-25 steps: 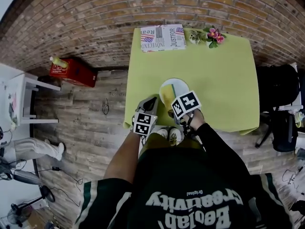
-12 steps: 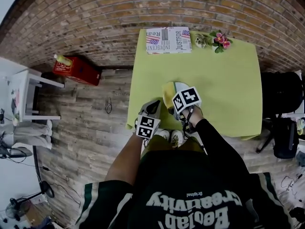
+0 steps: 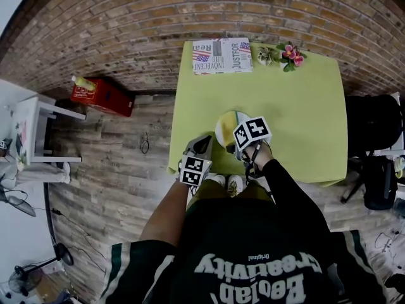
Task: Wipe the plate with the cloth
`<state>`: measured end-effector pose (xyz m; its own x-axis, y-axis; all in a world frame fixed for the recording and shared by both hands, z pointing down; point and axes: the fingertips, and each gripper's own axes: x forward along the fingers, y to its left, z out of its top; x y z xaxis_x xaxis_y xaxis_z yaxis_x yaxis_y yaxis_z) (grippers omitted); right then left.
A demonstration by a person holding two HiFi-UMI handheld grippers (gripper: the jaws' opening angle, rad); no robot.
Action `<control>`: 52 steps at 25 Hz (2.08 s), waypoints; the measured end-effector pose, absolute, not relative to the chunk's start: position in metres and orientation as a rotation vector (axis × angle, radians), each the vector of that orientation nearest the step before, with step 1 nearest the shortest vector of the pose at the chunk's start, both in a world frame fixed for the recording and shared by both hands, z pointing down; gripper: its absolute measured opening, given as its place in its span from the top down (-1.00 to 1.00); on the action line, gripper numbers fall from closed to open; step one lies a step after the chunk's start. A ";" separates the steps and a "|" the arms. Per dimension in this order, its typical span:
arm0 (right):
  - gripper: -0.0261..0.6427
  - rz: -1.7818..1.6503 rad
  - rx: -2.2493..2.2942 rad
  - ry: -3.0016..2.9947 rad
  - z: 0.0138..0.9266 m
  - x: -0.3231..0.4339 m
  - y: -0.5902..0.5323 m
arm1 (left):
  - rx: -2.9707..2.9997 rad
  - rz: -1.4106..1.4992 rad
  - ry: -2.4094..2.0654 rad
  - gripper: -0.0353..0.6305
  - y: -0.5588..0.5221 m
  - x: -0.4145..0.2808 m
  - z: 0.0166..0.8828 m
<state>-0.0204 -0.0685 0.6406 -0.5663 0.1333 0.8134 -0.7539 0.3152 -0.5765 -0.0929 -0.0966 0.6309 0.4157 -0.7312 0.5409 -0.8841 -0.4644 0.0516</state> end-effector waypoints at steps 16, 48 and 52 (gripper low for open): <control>0.50 1.400 0.682 -1.714 0.641 0.025 -0.074 | 2.369 0.633 -1.382 0.87 -0.094 -0.093 0.628; 0.50 1.305 0.526 -1.767 0.633 -0.015 -0.056 | 2.377 0.597 -1.385 0.87 -0.095 -0.093 0.626; 0.50 1.292 0.486 -1.759 0.637 -0.026 -0.051 | 2.376 0.597 -1.384 0.87 -0.096 -0.094 0.627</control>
